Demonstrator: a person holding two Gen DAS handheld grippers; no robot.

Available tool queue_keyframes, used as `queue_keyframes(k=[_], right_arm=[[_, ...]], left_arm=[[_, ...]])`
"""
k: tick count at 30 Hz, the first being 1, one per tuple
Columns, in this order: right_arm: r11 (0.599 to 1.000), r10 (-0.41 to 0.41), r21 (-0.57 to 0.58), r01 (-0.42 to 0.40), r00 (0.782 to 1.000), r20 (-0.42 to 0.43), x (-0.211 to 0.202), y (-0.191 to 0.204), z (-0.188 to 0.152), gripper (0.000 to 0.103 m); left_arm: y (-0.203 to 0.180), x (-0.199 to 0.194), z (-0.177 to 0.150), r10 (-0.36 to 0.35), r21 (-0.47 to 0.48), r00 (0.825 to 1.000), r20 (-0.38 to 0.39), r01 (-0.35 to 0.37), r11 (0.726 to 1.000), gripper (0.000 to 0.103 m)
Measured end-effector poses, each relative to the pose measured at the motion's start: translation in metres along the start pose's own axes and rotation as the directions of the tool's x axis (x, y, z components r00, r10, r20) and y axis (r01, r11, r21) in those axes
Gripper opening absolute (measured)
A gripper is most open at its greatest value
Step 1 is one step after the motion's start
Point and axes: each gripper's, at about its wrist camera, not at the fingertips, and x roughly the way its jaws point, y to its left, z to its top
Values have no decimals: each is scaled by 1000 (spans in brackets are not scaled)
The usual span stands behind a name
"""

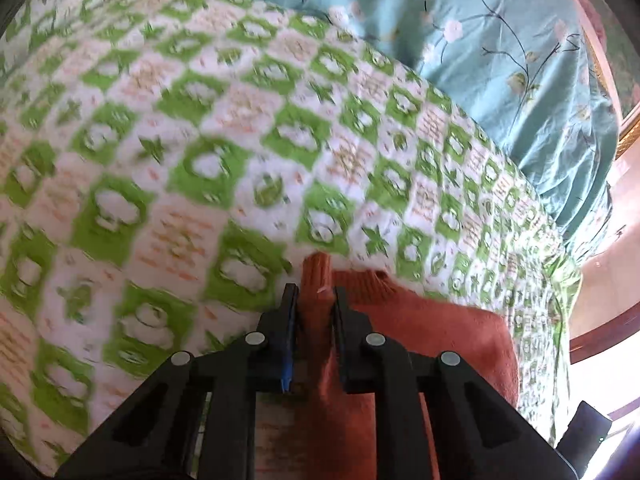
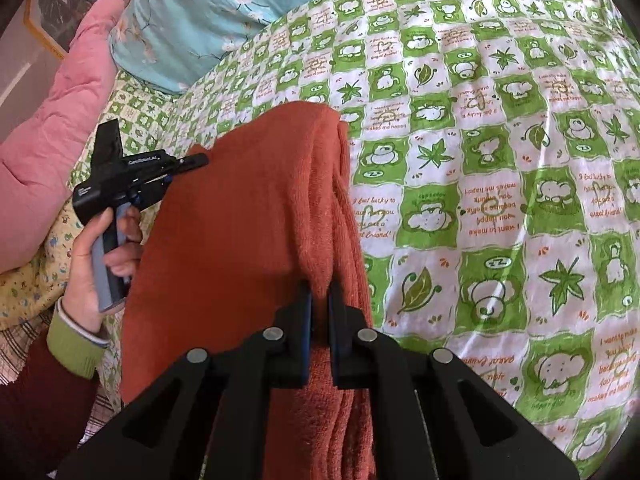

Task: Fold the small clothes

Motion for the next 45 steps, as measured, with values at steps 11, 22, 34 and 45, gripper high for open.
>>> queue_keyframes(k=[11, 22, 34, 45], right_arm=[[999, 43, 27, -46, 995, 85, -69, 6, -35, 48], [999, -4, 34, 5, 1000, -24, -39, 7, -78, 5], [985, -158, -75, 156, 987, -25, -26, 1, -78, 4], [990, -142, 1, 142, 989, 45, -71, 3, -87, 13]], left_arm=[[-30, -126, -117, -167, 129, 986, 25, 162, 978, 28], [-16, -105, -215, -70, 101, 991, -111, 81, 992, 32], [-12, -91, -237, -30, 144, 994, -109, 46, 988, 38], [-13, -127, -263, -3, 182, 998, -70, 16, 983, 34]])
